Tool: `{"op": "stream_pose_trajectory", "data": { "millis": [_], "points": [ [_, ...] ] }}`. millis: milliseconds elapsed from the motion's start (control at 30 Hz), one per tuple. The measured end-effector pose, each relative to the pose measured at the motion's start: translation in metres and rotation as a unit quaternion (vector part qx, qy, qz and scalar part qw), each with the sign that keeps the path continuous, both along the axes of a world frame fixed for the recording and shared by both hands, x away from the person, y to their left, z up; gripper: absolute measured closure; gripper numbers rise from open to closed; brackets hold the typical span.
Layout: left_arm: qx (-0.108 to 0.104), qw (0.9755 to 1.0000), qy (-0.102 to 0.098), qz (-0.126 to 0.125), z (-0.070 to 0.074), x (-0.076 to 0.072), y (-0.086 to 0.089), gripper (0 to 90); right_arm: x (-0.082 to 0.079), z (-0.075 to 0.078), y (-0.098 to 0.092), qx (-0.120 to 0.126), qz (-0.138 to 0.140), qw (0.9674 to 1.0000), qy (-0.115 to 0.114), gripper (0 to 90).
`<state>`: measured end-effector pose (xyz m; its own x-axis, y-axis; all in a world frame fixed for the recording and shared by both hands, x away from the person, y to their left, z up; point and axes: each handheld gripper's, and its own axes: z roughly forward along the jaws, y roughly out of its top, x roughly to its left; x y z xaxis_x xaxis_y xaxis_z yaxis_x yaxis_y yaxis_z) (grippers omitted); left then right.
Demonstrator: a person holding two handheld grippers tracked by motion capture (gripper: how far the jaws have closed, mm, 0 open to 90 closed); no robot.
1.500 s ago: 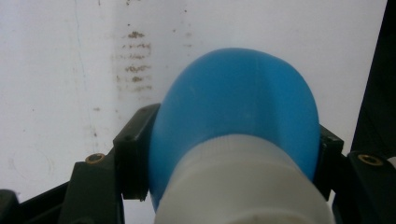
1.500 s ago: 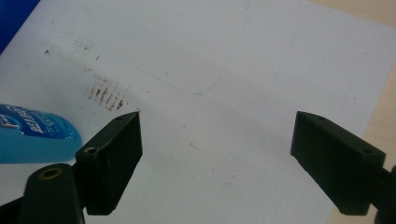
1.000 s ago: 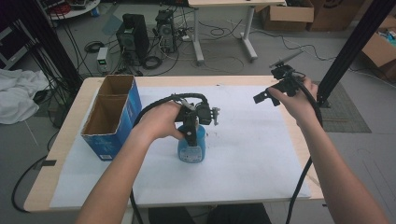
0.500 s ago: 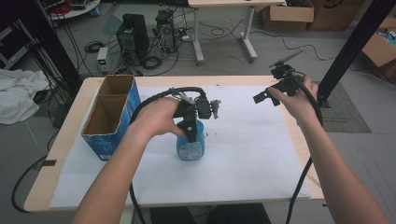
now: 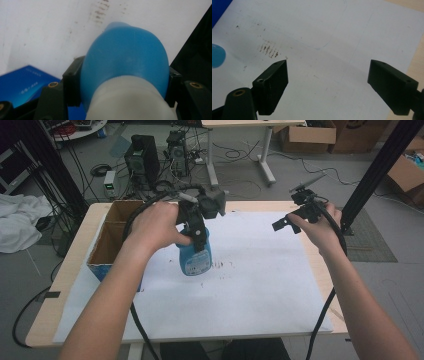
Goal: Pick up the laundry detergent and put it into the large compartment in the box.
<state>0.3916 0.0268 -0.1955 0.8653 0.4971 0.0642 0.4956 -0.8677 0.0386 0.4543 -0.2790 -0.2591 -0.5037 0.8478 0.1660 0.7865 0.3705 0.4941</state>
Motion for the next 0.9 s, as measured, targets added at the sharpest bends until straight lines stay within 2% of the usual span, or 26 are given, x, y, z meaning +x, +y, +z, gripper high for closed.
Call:
{"op": "stream_pose_trajectory", "data": {
  "millis": [33, 67, 100, 200, 267, 300, 367, 433, 467, 533, 600, 633, 667, 700, 767, 867, 900],
  "points": [
    [0.000, 1.0000, 0.000, 0.000, 0.000, 0.000, 0.000, 37.0, 0.000, 0.000, 0.000, 0.000, 0.000, 1.0000, 0.000, 16.5],
    [-0.002, 0.9998, -0.001, 0.021, 0.009, 0.002, 0.006, 37.0, 0.000, 0.000, 0.000, 0.000, 0.000, 1.0000, 0.000, 16.5],
    [-0.002, 0.9998, -0.001, 0.021, 0.009, 0.002, 0.006, 37.1, 0.000, 0.000, 0.000, 0.000, 0.000, 1.0000, 0.000, 16.5],
    [-0.009, 0.9981, 0.002, 0.062, 0.022, 0.006, 0.017, 37.1, 0.000, -0.001, 0.000, -0.001, 0.001, 1.0000, 0.000, 16.5],
    [-0.021, 0.9946, 0.001, 0.102, 0.033, 0.010, 0.029, 37.1, 0.000, -0.001, 0.000, -0.001, 0.002, 1.0000, 0.000, 16.5],
    [-0.024, 0.9936, -0.002, 0.110, 0.036, 0.011, 0.032, 37.1, 0.000, -0.001, 0.000, 0.000, 0.001, 1.0000, 0.002, 16.5],
    [-0.027, 0.9897, -0.002, 0.140, 0.043, 0.013, 0.041, 37.1, -0.001, -0.002, -0.001, 0.001, 0.000, 1.0000, 0.004, 16.5],
    [-0.037, 0.9823, -0.006, 0.183, 0.051, 0.016, 0.052, 37.1, -0.001, -0.002, -0.001, 0.001, 0.001, 1.0000, 0.004, 16.6],
    [-0.040, 0.9773, -0.011, 0.208, 0.055, 0.017, 0.059, 37.1, -0.001, -0.002, -0.002, 0.001, 0.001, 1.0000, 0.004, 16.6],
    [-0.038, 0.9718, -0.013, 0.232, 0.061, 0.019, 0.068, 37.1, -0.001, -0.002, -0.003, 0.001, 0.000, 1.0000, 0.004, 16.6],
    [-0.039, 0.9639, -0.019, 0.263, 0.066, 0.021, 0.078, 37.1, 0.000, -0.001, -0.004, 0.002, -0.001, 1.0000, 0.003, 16.5],
    [-0.039, 0.9590, -0.022, 0.280, 0.068, 0.022, 0.084, 37.1, 0.000, -0.001, -0.004, 0.002, -0.001, 1.0000, 0.003, 16.5],
    [-0.042, 0.9512, -0.024, 0.305, 0.071, 0.023, 0.092, 37.1, 0.000, -0.001, -0.004, 0.001, -0.003, 1.0000, 0.004, 16.6],
    [-0.042, 0.9464, -0.027, 0.319, 0.073, 0.024, 0.098, 37.1, 0.000, -0.001, -0.005, 0.000, -0.002, 1.0000, 0.003, 16.6],
    [-0.046, 0.9348, -0.036, 0.350, 0.076, 0.023, 0.109, 37.1, 0.000, -0.001, -0.006, 0.002, -0.001, 1.0000, 0.002, 16.5],
    [-0.050, 0.9224, -0.037, 0.381, 0.080, 0.023, 0.126, 37.2, 0.000, -0.002, -0.007, 0.003, -0.002, 1.0000, 0.005, 16.8],
    [-0.051, 0.9206, -0.036, 0.386, 0.081, 0.023, 0.131, 37.2, 0.000, -0.003, -0.007, 0.002, -0.001, 1.0000, 0.004, 16.9]
  ]
}}
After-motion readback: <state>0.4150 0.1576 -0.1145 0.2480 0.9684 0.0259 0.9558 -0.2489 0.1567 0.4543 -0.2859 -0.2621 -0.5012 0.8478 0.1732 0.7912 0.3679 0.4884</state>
